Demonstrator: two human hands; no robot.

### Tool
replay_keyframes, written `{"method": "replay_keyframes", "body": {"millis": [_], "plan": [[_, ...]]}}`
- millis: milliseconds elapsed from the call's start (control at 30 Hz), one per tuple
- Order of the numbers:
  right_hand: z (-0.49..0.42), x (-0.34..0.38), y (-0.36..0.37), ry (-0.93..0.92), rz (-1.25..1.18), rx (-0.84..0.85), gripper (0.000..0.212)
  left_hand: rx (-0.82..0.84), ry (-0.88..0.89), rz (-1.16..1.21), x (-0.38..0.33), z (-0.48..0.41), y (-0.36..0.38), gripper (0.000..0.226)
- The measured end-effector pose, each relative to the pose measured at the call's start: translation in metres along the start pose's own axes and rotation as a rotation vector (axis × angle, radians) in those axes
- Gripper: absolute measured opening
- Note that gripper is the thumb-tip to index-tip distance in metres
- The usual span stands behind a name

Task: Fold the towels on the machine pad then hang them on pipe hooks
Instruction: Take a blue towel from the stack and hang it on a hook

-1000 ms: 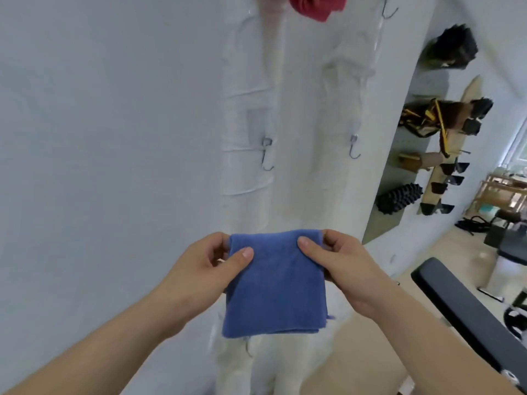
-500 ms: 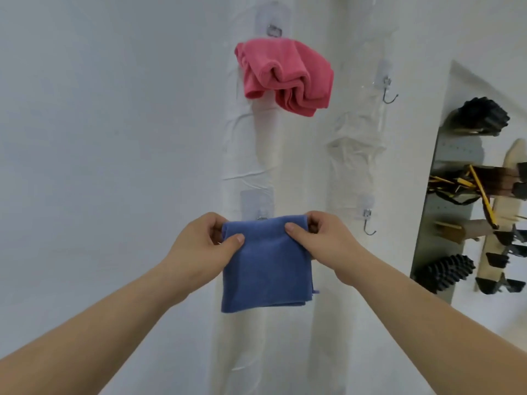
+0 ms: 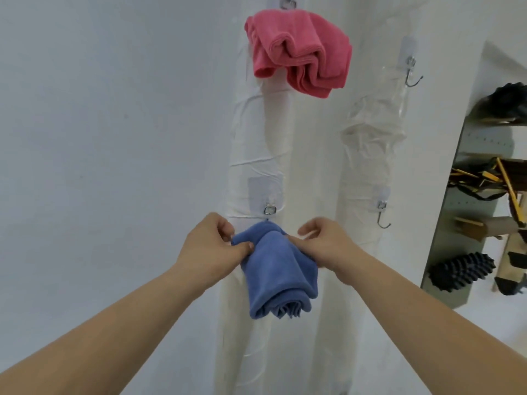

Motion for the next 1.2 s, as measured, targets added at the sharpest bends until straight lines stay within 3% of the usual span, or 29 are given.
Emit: {"method": "replay_keyframes", "body": {"millis": [67, 133, 233, 333, 400, 500, 700, 833, 1000, 1200], "plan": [[0.003, 0.04, -0.01, -0.314, 0.132, -0.083, 0.032, -0.137, 0.267, -0.187, -0.03, 0.003, -0.016, 0.031], [0.013, 0.066, 0.003, -0.5, 0.249, 0.049, 0.024, -0.171, 0.603, -0.357, -0.064, 0.018, -0.015, 0.021], [0.021, 0.065, 0.02, -0.42, 0.32, 0.297, 0.031, -0.147, 0.842, -0.545, -0.079, 0.037, 0.002, 0.03], [0.029, 0.055, 0.02, -0.201, 0.232, 0.483, 0.03, -0.097, 0.725, -0.412, -0.075, 0.036, -0.003, 0.031], [0.033, 0.054, 0.022, -0.185, 0.227, 0.538, 0.037, -0.044, 0.687, -0.341, -0.075, 0.037, -0.004, 0.033], [0.031, 0.056, 0.029, -0.302, 0.301, 0.463, 0.048, -0.032, 0.692, -0.411, -0.074, 0.042, 0.004, 0.041], [0.033, 0.049, 0.035, -0.403, 0.22, 0.34, 0.041, -0.124, 0.627, -0.372, -0.056, 0.042, 0.01, 0.033], [0.039, 0.043, 0.035, -0.411, 0.203, 0.321, 0.043, -0.113, 0.607, -0.379, -0.05, 0.043, 0.012, 0.039], [0.036, 0.035, 0.026, -0.254, 0.032, 0.416, 0.031, -0.114, 0.62, -0.387, -0.052, 0.045, 0.01, 0.039], [0.034, 0.035, 0.03, -0.378, 0.1, 0.346, 0.033, -0.183, 0.648, -0.39, -0.054, 0.05, 0.013, 0.026]]}}
Point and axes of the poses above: each hand's wrist, its own z-axis away from the middle knuckle, its own y-axis out of the palm, x = y × z, the point moved 10 cm from there along -z, towards the middle knuckle, and after that the axes turned 13 degrees about -z, right-handed, at the moved point
